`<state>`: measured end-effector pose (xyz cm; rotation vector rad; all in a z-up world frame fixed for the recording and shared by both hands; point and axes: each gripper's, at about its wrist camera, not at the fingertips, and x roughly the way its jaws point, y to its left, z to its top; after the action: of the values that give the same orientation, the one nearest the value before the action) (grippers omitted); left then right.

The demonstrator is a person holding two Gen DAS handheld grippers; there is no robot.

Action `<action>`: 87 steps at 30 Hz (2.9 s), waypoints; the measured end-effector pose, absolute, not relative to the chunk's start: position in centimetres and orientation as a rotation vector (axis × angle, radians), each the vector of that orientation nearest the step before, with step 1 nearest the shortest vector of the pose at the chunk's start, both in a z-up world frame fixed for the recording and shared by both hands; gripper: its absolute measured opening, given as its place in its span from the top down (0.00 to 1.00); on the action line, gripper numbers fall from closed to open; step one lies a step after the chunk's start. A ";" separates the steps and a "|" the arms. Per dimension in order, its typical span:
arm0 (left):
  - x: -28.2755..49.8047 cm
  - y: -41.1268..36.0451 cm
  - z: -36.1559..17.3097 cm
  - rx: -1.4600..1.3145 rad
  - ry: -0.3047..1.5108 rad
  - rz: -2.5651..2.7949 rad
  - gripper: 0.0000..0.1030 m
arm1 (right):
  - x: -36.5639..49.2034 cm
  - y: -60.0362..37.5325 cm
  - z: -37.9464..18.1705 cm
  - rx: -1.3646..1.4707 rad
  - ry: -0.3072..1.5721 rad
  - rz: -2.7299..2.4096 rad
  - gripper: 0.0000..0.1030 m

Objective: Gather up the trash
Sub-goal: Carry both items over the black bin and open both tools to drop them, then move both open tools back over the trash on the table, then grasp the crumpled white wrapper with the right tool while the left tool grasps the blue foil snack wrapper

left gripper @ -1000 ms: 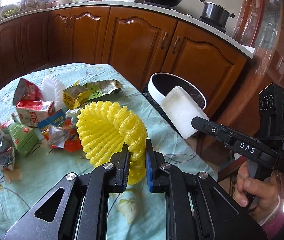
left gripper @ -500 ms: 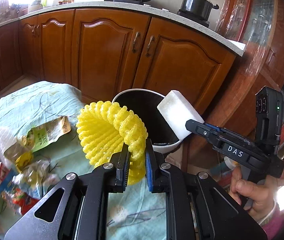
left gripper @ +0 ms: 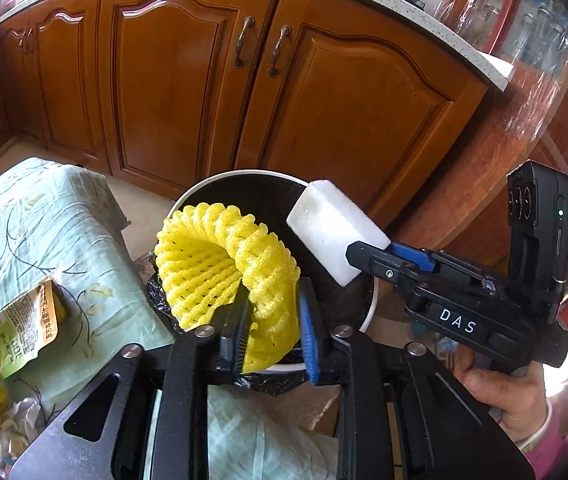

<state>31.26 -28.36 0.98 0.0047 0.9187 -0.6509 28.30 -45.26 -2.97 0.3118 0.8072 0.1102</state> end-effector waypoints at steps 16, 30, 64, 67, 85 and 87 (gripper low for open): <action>25.0 -20.8 1.0 -0.088 0.794 -0.507 0.39 | 24.3 -43.2 -2.2 0.413 0.697 0.183 0.21; 18.1 -9.2 0.2 -0.150 0.723 -0.275 0.37 | 21.0 -33.0 -2.3 0.361 0.718 0.389 0.20; 22.4 -1.5 -7.3 -0.180 0.933 -0.148 0.71 | 27.5 -19.3 -8.2 0.247 0.906 0.557 0.58; 22.5 -0.8 -7.7 -0.216 0.938 -0.158 0.91 | 27.1 -19.9 -8.1 0.261 0.894 0.560 0.67; 19.1 -1.7 -3.0 -0.223 0.824 -0.219 0.95 | 23.2 -24.8 -4.9 0.291 0.808 0.529 0.95; 18.8 -2.2 -2.5 -0.218 0.813 -0.223 0.95 | 22.6 -25.6 -4.5 0.298 0.795 0.514 0.95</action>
<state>18.78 -2.15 -2.52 -0.2177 0.8127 -0.2230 22.55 -25.64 -4.47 0.2980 0.7949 0.5142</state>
